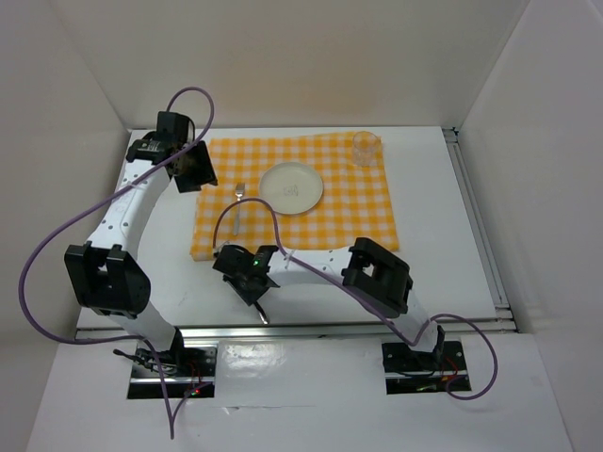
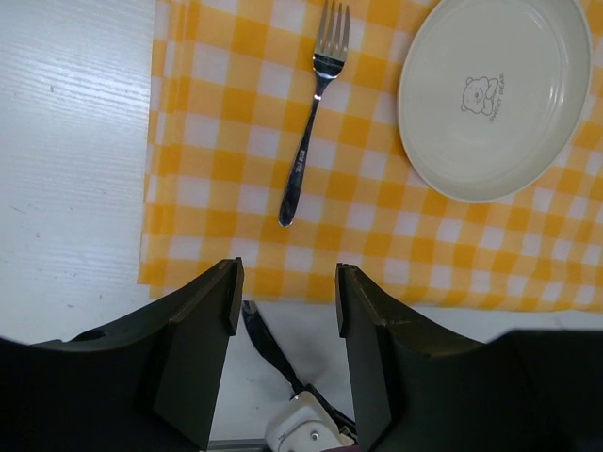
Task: Set the dinner table for one person
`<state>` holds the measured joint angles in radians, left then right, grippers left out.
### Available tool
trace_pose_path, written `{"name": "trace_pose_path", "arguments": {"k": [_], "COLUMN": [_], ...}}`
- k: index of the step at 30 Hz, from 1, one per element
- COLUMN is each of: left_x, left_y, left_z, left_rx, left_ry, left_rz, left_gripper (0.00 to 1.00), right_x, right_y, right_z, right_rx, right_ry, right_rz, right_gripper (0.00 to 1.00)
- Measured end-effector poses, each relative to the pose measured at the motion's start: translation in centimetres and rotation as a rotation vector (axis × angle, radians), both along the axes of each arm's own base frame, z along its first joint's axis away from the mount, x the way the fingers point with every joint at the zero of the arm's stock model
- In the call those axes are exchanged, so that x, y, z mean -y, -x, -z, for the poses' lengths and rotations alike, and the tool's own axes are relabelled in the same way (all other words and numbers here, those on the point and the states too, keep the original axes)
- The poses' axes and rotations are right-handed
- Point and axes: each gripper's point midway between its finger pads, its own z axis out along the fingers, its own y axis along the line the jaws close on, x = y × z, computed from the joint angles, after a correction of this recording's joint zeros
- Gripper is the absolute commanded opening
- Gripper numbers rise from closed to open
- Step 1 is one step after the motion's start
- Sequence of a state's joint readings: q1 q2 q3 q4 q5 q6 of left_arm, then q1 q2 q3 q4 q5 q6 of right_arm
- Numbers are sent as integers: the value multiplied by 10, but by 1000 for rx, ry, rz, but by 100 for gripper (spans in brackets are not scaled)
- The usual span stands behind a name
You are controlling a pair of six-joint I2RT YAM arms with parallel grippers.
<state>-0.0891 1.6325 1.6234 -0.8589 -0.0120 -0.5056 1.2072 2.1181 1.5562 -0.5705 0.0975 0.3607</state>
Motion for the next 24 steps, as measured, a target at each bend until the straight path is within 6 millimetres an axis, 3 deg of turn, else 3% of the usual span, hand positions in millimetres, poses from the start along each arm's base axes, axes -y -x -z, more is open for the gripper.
{"name": "trace_pose_path", "arguments": {"k": [4,5,7,14,22,24], "left_x": [0,0,0,0,1,1], "left_y": [1,1,1,1,1,1], "left_z": [1,1,1,0,0,0], "left_rx": [-2,-2,-2,-2,-2,-2], "left_ry": [0,0,0,0,4,7], "left_rz": [0,0,0,0,3,5], "left_gripper": [60,60,60,60,60,60], "right_x": [-1,-1,-2,-3,18,21], "right_y": [-1,-1,-2,-4,0,0], "right_z": [1,0,0,-11,-7,-10], "right_rx": [29,33,39,52,52,56], "right_ry": [11,12,11,-8,64,69], "right_rz": [1,3,5,14,22,24], "right_gripper": [15,6,0,0,0,8]}}
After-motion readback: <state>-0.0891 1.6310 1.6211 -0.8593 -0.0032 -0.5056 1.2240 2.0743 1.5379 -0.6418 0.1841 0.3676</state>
